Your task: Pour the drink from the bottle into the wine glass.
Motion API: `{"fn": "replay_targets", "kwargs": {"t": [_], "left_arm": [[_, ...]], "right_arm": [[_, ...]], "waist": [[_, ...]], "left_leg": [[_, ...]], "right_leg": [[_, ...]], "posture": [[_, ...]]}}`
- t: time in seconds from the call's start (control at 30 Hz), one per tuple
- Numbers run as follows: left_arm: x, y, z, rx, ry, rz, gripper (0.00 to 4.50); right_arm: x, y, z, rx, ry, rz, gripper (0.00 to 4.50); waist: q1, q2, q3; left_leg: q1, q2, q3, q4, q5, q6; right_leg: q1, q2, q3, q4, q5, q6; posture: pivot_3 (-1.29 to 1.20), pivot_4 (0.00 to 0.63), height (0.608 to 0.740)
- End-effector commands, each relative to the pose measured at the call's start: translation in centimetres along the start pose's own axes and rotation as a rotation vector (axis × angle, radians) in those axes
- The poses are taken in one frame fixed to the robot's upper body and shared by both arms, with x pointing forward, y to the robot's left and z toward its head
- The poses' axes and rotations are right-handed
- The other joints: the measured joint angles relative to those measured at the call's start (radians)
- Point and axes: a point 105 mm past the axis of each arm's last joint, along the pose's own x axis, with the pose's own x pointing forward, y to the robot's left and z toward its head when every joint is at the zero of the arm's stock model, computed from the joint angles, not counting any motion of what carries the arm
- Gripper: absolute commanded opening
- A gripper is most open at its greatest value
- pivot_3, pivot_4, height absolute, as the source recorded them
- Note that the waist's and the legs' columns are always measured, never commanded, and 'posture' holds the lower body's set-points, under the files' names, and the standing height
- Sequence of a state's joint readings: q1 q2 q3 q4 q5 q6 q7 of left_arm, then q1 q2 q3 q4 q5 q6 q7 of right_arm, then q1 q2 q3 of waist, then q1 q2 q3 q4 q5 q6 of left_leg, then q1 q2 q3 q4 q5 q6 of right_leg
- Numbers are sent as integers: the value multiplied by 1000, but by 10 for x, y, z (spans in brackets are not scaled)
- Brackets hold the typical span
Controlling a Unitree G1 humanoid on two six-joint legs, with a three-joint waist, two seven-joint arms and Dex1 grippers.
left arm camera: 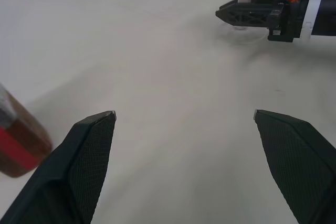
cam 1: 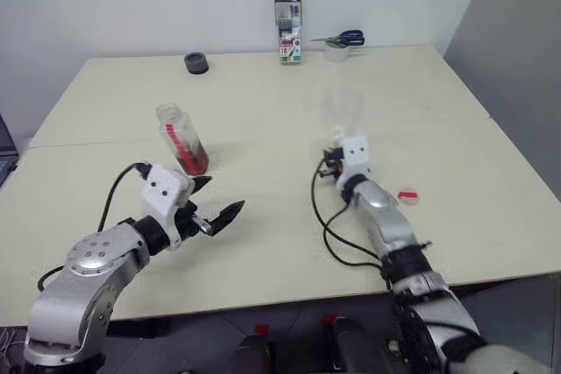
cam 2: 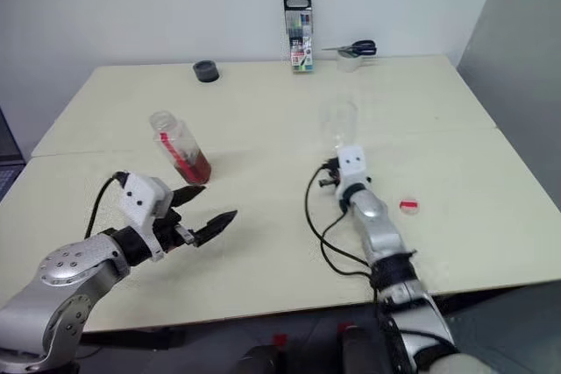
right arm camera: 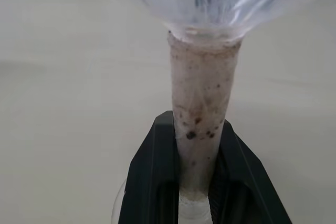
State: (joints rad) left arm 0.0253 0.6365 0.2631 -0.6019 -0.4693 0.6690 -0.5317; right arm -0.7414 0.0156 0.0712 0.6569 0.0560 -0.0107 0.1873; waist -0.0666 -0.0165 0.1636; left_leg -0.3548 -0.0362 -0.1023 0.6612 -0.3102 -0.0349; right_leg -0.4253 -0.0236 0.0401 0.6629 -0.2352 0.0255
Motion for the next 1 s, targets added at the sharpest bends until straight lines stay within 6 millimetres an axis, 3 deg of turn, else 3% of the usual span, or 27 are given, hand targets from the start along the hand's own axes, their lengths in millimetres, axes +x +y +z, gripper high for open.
{"fn": "replay_targets", "kwargs": {"t": [0.03, 0.17, 0.4, 0.6, 1.0], "left_arm": [[-16, 6, 12, 60, -53, 107, 4500], [-35, 3, 5, 38, -33, 162, 4500], [-55, -8, 1, 12, -13, 222, 4500], [-58, -10, 2, 7, -8, 222, 4500], [-50, 1, 8, 34, -9, 192, 4500]], "right_arm": [[22, 27, 31, -31, -123, 97, 332], [35, 52, 36, -27, -123, 166, 332], [39, 81, 27, 32, -83, 212, 332], [41, 89, 29, 67, -85, 197, 332], [28, 92, -7, 1, -20, 167, 332]], "waist": [[-2, 0, 0], [-8, 0, 0], [13, 0, 0], [8, 1, 0], [7, 1, 1]], "left_leg": [[0, 1, 1, 0, 0, -1], [-1, 0, 1, 0, -1, -2], [-5, -1, -4, 1, -2, -1], [-3, 0, -4, 1, -2, -1], [-3, 0, -3, 1, -1, -2]], "right_leg": [[0, 0, 0, -1, 0, 0], [0, 0, 1, -4, 0, 0], [0, -1, 0, -5, 0, 0], [0, 0, 0, -3, 0, -1], [0, 1, 0, -3, -1, -1]], "posture": [[0, 150, 740], [0, 150, 740], [0, 150, 740], [0, 150, 740], [0, 150, 740]]}}
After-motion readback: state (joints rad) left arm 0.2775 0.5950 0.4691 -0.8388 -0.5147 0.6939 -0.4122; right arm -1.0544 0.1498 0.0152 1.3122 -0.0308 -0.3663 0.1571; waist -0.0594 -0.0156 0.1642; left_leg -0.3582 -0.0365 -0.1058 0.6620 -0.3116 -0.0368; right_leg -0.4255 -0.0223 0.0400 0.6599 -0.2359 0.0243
